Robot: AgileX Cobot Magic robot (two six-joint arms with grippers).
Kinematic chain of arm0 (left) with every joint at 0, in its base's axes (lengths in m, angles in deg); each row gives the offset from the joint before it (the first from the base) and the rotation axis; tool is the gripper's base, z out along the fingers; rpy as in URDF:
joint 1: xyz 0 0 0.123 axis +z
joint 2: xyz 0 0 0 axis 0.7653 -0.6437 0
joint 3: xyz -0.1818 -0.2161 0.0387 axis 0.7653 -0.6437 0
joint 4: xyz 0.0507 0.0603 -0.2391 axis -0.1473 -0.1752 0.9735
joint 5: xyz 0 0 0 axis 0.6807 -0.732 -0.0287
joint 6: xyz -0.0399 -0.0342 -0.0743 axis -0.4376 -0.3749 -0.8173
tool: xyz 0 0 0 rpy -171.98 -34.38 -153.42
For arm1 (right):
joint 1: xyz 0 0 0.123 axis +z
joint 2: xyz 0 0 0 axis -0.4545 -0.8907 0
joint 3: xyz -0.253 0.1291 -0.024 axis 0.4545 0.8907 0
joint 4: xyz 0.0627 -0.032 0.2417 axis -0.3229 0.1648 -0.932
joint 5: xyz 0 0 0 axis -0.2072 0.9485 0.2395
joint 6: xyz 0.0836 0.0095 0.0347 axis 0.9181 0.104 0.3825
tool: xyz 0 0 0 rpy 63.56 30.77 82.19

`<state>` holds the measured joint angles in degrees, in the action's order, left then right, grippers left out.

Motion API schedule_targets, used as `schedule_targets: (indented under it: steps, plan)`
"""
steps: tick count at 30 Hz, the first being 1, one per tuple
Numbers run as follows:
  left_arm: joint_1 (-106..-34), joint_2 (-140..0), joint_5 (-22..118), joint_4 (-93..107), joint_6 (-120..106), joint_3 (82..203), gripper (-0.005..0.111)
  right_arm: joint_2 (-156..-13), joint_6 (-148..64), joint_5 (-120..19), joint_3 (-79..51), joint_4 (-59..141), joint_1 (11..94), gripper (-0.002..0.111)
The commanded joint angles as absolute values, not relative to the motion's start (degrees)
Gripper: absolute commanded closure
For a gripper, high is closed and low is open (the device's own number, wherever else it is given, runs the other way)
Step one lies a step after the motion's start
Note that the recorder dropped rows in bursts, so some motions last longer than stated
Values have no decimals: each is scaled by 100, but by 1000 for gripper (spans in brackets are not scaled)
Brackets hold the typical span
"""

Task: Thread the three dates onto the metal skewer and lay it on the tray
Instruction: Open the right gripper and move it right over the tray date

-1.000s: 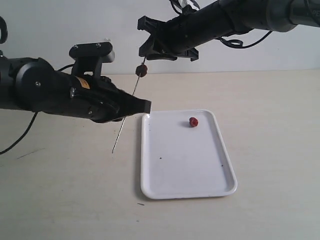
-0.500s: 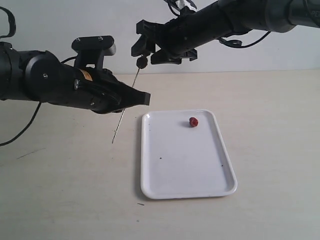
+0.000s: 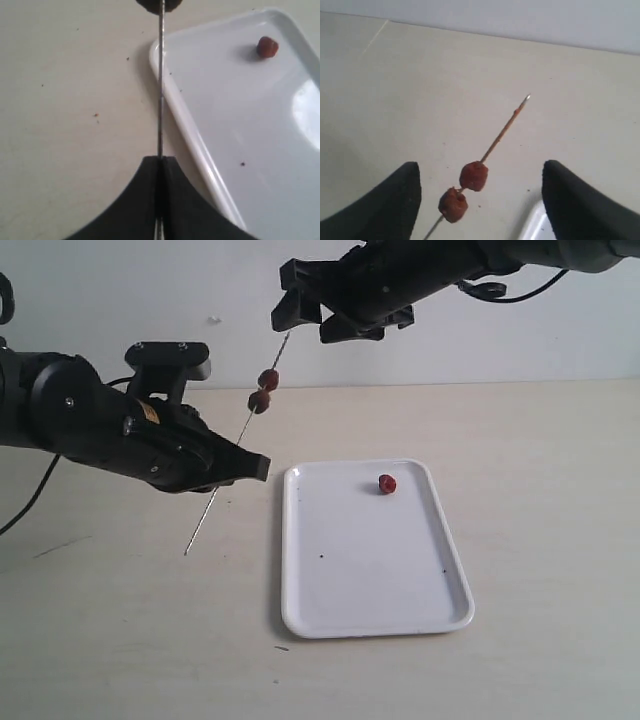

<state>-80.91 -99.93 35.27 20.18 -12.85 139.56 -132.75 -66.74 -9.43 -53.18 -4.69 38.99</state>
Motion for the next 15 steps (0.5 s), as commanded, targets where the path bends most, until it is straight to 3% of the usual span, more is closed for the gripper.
schedule_targets:
  steps: [1, 15]
  plan:
    - [-8018, -9942, 3213, 1762, -1231, 13782, 107, -12962, -6215, -819, -5314, 619, 3898, 41]
    - [-7978, -8683, 3223, 1712, -1154, 12398, 107, -12905, -5418, 969, -5314, 3098, 3898, 41]
